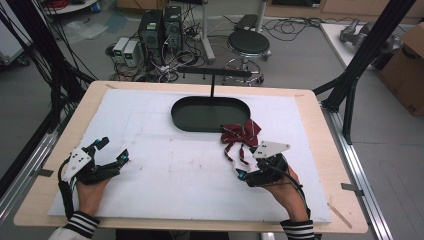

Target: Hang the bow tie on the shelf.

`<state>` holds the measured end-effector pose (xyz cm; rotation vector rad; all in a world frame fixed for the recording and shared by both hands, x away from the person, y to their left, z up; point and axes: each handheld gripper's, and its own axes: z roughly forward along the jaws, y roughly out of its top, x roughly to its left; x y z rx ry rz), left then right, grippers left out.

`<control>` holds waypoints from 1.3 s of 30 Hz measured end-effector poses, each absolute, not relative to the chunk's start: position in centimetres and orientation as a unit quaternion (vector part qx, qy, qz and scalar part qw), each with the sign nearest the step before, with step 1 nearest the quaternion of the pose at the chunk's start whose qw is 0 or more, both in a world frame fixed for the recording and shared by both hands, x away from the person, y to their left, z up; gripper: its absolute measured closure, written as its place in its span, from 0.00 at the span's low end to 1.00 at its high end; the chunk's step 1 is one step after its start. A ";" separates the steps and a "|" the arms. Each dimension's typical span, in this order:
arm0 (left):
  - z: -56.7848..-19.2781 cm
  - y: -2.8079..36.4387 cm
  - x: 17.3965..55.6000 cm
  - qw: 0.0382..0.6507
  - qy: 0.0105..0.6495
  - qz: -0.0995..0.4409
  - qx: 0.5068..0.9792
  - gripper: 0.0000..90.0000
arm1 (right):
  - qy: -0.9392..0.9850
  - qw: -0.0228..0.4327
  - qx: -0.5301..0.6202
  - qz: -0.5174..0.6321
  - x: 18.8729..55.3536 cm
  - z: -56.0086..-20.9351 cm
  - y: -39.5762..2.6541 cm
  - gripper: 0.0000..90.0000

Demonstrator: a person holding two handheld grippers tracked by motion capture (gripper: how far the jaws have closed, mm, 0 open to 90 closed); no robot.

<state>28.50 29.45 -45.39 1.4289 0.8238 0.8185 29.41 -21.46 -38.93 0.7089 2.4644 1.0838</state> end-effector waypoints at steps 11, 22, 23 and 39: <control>-45.4 29.5 28.5 0.605 0.357 0.353 0.618 0.18 | 0.921 0.148 0.203 0.297 30.1 -39.4 -20.1 0.44; -45.4 29.5 28.5 0.604 0.357 0.353 0.618 0.18 | 0.947 0.117 0.172 0.245 30.4 -40.1 -19.2 0.58; -45.4 29.5 28.5 0.604 0.357 0.353 0.619 0.18 | 0.948 0.117 0.172 0.240 30.5 -40.2 -19.1 0.60; -45.4 29.5 28.5 0.605 0.358 0.353 0.617 0.18 | 0.967 0.098 0.156 0.178 31.4 -40.8 -18.1 0.74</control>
